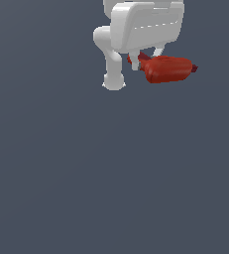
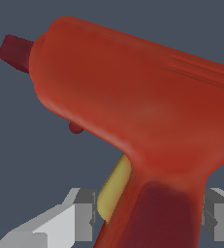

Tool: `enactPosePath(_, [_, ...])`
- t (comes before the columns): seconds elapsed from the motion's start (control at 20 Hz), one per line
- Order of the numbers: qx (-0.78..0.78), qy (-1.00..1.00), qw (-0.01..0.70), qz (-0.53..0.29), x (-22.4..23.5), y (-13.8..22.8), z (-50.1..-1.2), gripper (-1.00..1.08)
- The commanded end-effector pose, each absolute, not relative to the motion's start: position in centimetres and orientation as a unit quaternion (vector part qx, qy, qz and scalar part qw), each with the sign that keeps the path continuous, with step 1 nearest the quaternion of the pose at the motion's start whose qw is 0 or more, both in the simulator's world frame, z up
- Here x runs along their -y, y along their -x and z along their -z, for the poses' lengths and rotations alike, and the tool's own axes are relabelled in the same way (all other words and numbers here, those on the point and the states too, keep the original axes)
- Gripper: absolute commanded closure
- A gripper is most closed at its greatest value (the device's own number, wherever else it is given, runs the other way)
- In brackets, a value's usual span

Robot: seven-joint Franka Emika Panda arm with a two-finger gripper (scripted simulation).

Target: Pick up the object and move it to a goal position.

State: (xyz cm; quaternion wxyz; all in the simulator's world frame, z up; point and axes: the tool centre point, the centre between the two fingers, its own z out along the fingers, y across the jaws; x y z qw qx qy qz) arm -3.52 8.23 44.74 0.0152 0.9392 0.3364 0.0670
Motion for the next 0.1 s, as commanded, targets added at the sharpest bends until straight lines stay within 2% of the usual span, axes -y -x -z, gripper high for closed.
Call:
enactPosePath(0.0, [-0.336, -0.939, 0.016, -0.069, -8.26, 3.45, -45.27, 1.08])
enactPosePath(0.05, [-0.336, -0.939, 0.016, -0.069, -8.27, 3.44, -45.28, 1.08])
